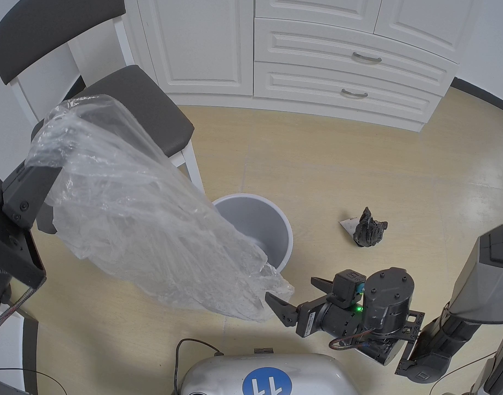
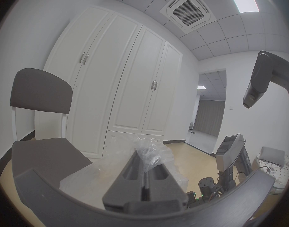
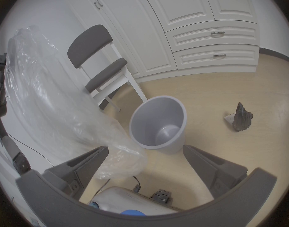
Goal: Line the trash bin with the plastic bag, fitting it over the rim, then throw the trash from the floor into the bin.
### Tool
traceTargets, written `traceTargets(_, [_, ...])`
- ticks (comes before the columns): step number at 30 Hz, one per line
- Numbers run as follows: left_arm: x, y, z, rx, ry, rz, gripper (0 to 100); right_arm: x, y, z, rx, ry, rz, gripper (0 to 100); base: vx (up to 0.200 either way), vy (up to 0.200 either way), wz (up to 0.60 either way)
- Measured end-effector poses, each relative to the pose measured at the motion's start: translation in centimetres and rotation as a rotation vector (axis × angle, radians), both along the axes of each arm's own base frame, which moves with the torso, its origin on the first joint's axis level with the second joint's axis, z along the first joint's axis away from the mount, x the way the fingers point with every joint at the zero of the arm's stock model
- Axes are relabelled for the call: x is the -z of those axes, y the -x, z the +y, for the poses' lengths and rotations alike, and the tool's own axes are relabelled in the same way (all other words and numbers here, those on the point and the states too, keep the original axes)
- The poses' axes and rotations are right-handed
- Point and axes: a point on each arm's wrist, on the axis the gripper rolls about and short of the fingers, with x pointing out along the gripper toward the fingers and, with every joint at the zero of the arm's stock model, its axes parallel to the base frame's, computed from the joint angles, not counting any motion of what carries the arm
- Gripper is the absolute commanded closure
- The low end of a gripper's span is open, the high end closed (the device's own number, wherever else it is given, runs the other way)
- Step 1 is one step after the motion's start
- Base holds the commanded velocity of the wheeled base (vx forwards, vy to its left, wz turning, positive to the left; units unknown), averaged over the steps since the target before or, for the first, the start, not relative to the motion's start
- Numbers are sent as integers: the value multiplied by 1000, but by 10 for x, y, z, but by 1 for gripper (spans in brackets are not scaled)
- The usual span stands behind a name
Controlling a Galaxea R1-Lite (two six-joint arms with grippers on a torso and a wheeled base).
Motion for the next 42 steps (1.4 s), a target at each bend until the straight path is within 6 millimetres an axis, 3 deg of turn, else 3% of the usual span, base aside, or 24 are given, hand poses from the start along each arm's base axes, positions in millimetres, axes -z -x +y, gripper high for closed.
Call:
traceTargets(9, [1,0,-2,9,-7,5,100,9,5,15,-42,-88,-17,0,0,0,0])
traceTargets(15, [0,1,-1,12,-2,-2,100,30,5,20,-48,-51,21,0,0,0,0])
traceTargets(21, [-1,1,-1,13,0,-6,100,38,5,21,-49,-33,38,0,0,0,0])
traceTargets(42, [0,1,-1,11,-3,-7,100,30,-1,33,-37,-119,31,0,0,0,0])
